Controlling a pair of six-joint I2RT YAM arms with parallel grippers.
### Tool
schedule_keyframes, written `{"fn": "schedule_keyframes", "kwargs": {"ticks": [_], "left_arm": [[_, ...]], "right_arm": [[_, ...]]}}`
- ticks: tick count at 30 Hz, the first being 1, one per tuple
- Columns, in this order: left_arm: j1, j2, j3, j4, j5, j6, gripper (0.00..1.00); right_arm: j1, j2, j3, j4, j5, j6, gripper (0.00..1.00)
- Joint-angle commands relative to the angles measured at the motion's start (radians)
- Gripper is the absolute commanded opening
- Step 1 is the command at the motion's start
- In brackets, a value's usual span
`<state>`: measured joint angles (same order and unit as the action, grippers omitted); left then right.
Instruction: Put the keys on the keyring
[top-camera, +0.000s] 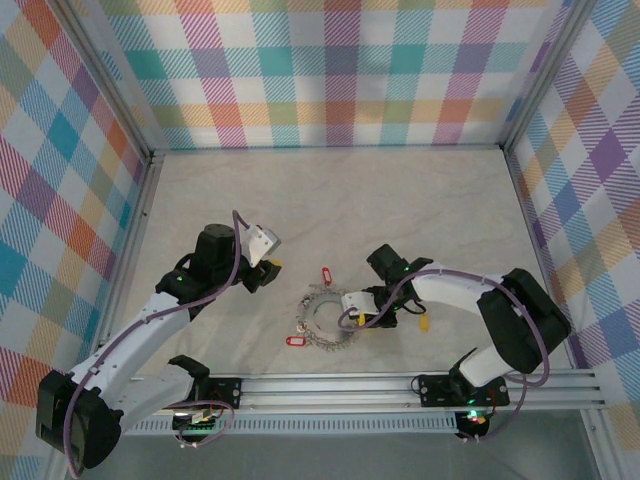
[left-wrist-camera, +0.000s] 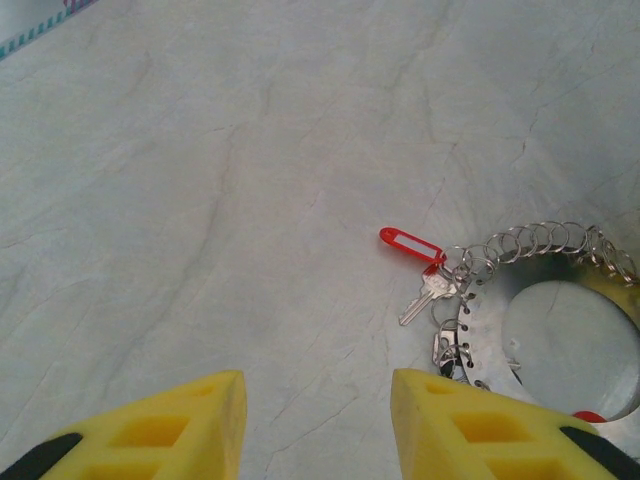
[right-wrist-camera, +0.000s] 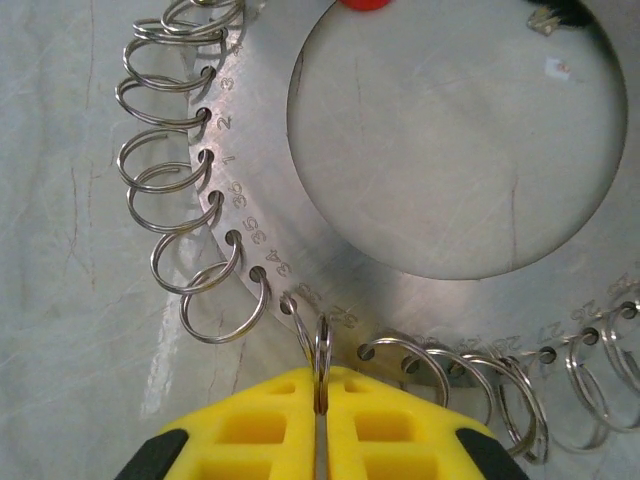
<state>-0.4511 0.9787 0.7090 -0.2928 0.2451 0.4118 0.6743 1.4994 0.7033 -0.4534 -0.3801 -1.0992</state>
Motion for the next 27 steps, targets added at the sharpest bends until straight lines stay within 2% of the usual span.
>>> {"fn": "schedule_keyframes", "kwargs": {"ticks": [1,6,8,14,16,24,27], "left_arm": [[-0.009,-0.012,0.006,-0.011,0.028,0.009,0.42],[-0.009,-0.011,0.005,-0.011,0.039,0.011,0.43],[-0.009,-0.013,0.003,-0.008,0.077,0.025,0.43],[-0.011,-0.054,-0.026,0.065,0.366,0.120,0.42],[-0.015,-0.073,-0.024,0.074,0.430,0.136,0.42],[-0.050,-0.003,0.017,0.046,0.524,0.199,0.39],[-0.104,0.011,0.040,0.023,0.437,0.243,0.38]], "right_arm": [[0.006,-0.044,-0.020,0.019,-0.060,0.024,0.08],[0.004,-0.065,-0.036,0.033,-0.061,0.024,0.04],[0.005,-0.087,-0.054,0.071,-0.066,0.037,0.03],[0.008,-0.193,-0.093,0.225,-0.063,0.099,0.00],[0.011,-0.231,-0.108,0.290,-0.068,0.133,0.00],[0.039,-0.314,-0.148,0.605,-0.116,0.322,0.00],[0.074,-0.310,-0.140,0.682,-0.119,0.362,0.00]]}}
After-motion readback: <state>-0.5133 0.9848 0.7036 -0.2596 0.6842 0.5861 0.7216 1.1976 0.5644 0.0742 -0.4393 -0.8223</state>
